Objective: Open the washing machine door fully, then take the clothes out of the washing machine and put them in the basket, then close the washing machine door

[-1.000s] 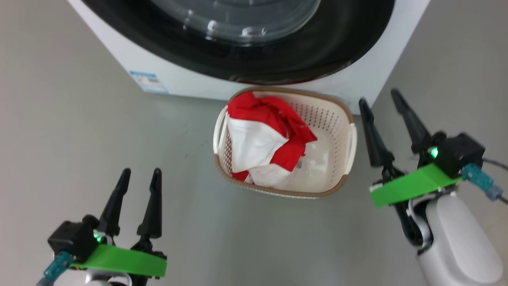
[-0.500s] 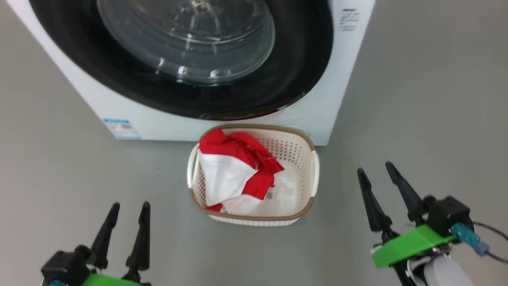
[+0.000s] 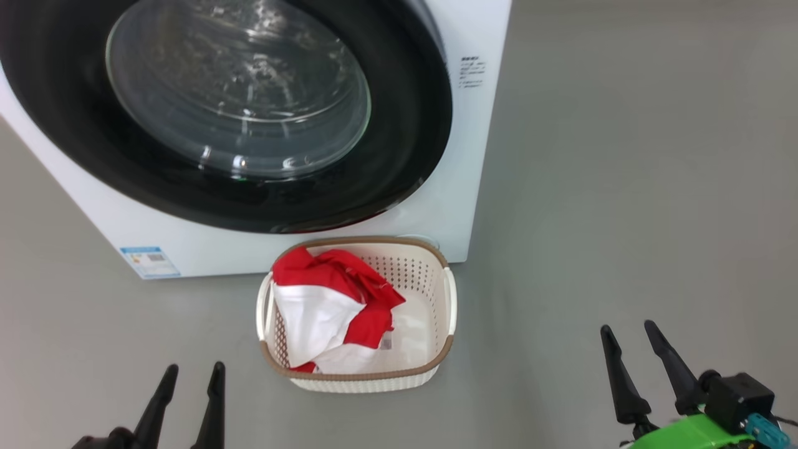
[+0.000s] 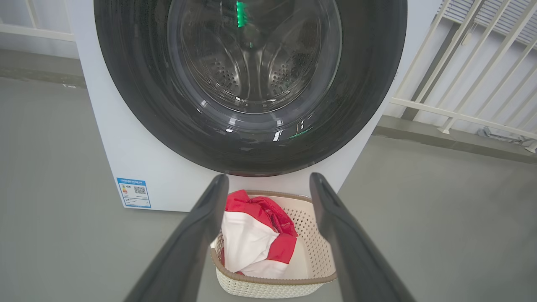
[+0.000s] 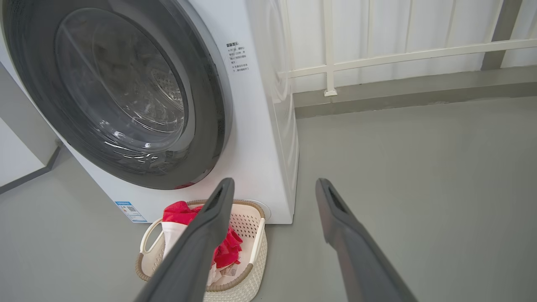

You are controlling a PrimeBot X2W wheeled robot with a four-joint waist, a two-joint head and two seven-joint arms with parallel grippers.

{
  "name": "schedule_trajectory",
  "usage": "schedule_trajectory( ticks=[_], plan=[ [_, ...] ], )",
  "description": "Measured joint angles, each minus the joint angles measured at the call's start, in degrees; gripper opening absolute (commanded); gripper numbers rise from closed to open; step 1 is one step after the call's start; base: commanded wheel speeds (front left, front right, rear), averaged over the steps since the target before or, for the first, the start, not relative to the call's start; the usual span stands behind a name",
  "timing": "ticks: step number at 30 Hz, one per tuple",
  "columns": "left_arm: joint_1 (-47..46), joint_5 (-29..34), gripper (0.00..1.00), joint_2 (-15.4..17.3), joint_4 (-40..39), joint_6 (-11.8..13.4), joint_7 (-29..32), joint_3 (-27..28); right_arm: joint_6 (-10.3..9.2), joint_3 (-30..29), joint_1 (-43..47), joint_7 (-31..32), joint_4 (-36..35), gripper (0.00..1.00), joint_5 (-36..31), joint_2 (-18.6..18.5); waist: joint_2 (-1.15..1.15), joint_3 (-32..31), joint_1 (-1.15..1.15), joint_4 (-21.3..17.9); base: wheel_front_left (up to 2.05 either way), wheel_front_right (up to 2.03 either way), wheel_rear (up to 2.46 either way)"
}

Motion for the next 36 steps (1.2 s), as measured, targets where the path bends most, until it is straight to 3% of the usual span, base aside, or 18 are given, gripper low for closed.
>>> schedule_trajectory(
  ticks=[16,36],
  plan=[
    [5.36,0.42,1.00,-0.14,-2.41,0.00,0.00,2.53,0.00,-3.38,7.55,0.00,-1.62,1.00,0.01,0.11,0.00,-3.70,0.00,-3.41,0.00,0.00,0.00],
    [5.37,0.42,1.00,-0.30,-2.67,0.00,0.00,2.60,0.00,-4.50,7.82,0.00,-2.11,1.00,0.01,0.27,0.00,-4.18,0.00,-3.49,0.00,0.00,0.00]
  ],
)
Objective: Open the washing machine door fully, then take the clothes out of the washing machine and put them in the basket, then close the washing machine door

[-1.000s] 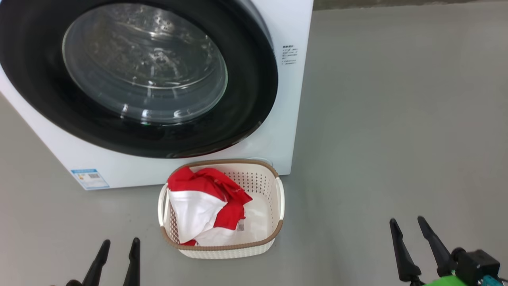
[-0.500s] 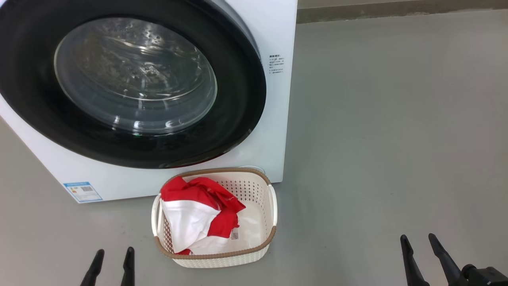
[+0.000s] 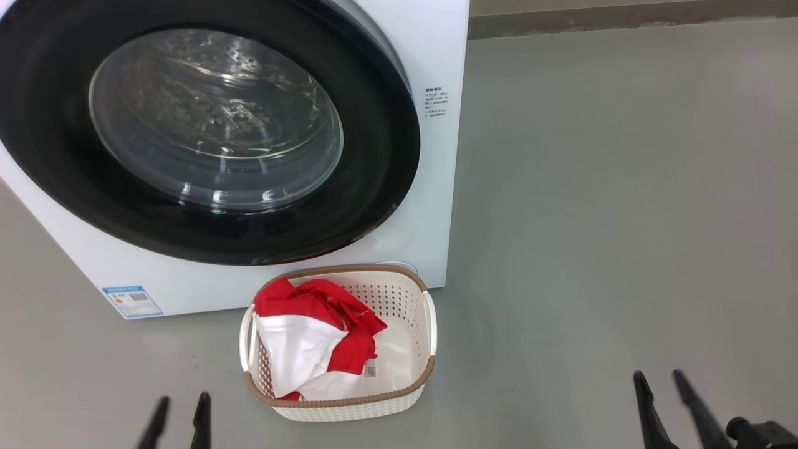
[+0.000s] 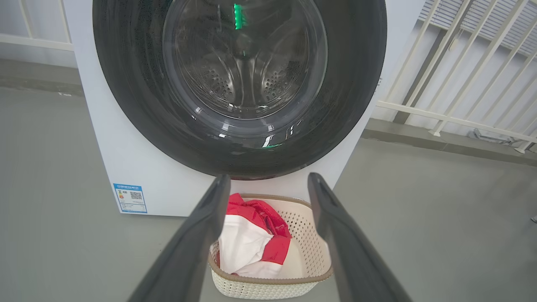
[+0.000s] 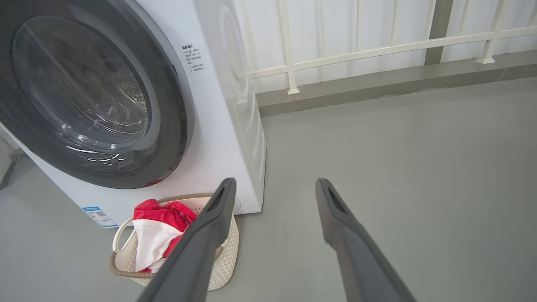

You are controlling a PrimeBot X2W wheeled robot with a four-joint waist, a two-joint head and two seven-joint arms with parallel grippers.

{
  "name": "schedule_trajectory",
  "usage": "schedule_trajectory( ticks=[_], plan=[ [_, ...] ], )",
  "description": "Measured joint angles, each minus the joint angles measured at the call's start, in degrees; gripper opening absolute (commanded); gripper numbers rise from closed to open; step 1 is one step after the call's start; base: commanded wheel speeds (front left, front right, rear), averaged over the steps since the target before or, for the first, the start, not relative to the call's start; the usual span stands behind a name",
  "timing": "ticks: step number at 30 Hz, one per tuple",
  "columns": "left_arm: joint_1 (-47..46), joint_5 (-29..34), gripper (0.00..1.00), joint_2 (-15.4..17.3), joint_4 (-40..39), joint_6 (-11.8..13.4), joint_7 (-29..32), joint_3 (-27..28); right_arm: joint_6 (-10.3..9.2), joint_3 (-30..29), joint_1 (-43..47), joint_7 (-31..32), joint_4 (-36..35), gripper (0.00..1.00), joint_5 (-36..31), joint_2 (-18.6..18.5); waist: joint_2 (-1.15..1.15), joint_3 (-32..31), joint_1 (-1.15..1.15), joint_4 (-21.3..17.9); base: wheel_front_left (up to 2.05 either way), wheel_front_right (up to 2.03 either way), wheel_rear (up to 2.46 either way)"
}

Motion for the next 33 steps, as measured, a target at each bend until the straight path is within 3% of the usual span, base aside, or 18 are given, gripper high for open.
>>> schedule_trajectory(
  ticks=[1,9,33],
  plan=[
    [-0.02,-0.01,0.00,-0.15,0.48,0.07,0.11,-0.11,0.00,0.02,-0.01,0.01,0.53,0.00,0.00,0.05,0.00,-0.01,0.00,0.01,0.00,0.00,0.00],
    [0.00,-0.66,0.00,-2.79,5.25,0.08,0.67,-1.03,0.00,0.16,0.02,0.37,5.46,0.00,0.75,1.64,0.00,-0.03,0.00,0.02,0.00,0.00,0.00],
    [-0.52,-14.51,0.00,-2.90,5.57,0.08,4.61,-0.44,0.00,-0.03,-1.53,4.17,5.44,0.00,15.30,1.53,0.00,-0.09,0.01,0.20,0.00,0.00,0.00]
  ],
)
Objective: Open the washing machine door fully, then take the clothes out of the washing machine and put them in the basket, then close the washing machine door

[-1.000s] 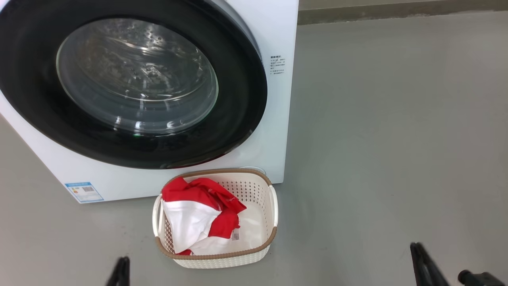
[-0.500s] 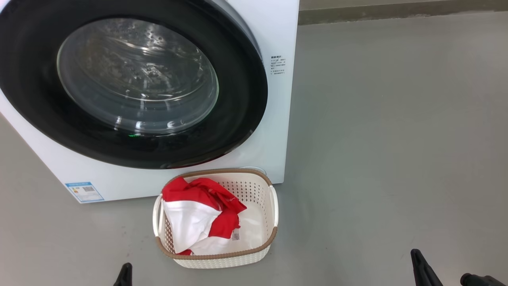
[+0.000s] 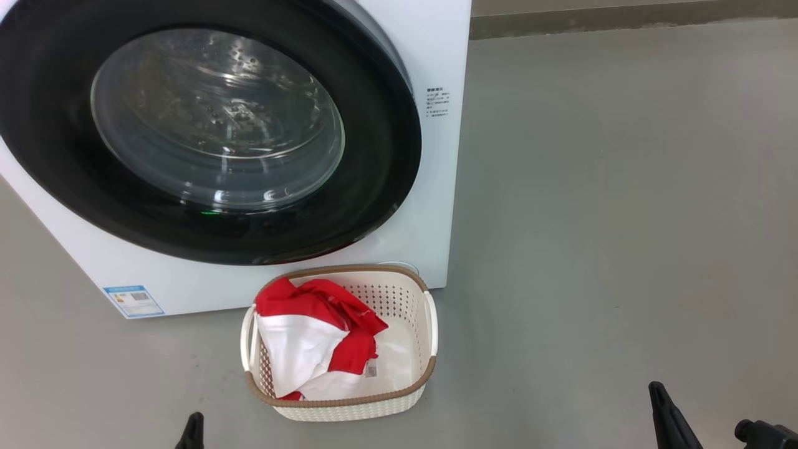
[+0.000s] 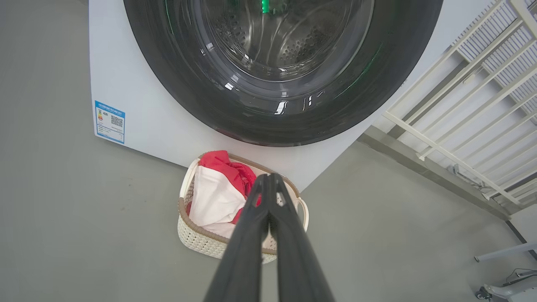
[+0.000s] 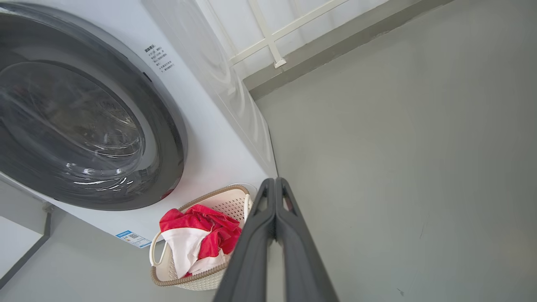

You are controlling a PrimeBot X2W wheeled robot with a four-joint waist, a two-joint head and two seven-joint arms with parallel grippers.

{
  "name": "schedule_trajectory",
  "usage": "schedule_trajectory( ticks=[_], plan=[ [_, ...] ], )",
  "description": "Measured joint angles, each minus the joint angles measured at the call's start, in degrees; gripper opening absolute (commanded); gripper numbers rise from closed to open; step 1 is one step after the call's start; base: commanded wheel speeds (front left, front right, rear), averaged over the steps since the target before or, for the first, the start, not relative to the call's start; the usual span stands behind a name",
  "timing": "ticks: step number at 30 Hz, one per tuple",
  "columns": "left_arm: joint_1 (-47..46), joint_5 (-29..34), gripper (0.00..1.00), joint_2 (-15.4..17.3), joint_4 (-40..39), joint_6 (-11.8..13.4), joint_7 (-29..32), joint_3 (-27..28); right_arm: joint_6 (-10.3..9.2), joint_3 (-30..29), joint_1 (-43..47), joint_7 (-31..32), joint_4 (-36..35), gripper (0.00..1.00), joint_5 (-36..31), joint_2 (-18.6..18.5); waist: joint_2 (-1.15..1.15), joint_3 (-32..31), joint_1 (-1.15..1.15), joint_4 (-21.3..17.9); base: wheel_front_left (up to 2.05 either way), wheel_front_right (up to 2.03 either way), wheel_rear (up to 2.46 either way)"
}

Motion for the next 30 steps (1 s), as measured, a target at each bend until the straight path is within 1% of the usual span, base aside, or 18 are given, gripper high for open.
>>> schedule_trajectory(
  ticks=[30],
  plan=[
    [-2.85,-16.26,0.00,-0.57,0.32,0.00,4.69,0.83,0.00,-0.56,-3.57,5.02,-0.13,0.00,17.29,-0.25,0.00,-0.08,-0.01,0.21,0.00,0.00,0.00]
  ],
)
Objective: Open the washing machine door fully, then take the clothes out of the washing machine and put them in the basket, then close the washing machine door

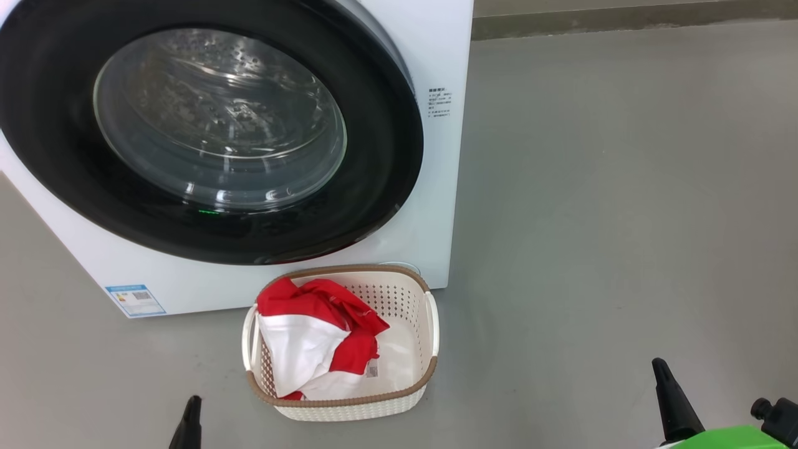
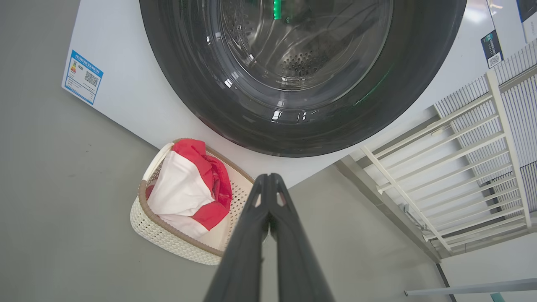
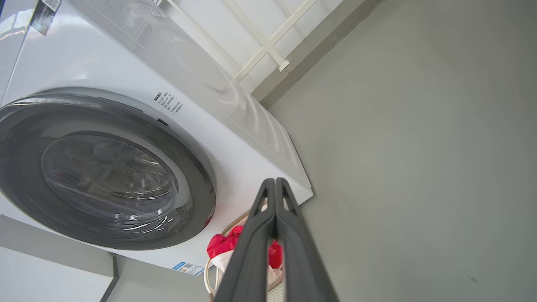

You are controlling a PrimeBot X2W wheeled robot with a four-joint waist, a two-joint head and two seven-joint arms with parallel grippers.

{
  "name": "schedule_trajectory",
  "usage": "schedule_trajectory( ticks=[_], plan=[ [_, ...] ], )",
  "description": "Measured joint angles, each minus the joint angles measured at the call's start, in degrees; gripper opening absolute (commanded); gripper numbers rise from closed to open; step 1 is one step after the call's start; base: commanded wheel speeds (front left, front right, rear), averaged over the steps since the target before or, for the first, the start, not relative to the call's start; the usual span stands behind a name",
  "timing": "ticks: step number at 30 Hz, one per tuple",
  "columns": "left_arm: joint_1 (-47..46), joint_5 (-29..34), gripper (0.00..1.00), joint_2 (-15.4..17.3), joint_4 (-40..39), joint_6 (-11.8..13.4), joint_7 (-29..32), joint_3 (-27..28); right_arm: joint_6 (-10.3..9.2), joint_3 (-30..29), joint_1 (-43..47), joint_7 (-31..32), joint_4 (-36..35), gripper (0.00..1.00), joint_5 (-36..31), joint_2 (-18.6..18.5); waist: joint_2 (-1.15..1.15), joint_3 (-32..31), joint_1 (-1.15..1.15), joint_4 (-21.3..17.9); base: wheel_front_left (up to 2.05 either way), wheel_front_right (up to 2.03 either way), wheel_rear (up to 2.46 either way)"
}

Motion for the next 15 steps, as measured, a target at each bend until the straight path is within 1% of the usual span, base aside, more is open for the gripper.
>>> schedule_trajectory(
  ticks=[15],
  plan=[
    [-1.91,-7.83,0.00,-0.32,0.32,0.00,2.44,0.51,-0.01,-0.26,-1.24,2.04,-0.01,0.00,8.02,-0.12,0.00,-0.04,0.00,0.10,0.00,0.00,0.00]
  ],
)
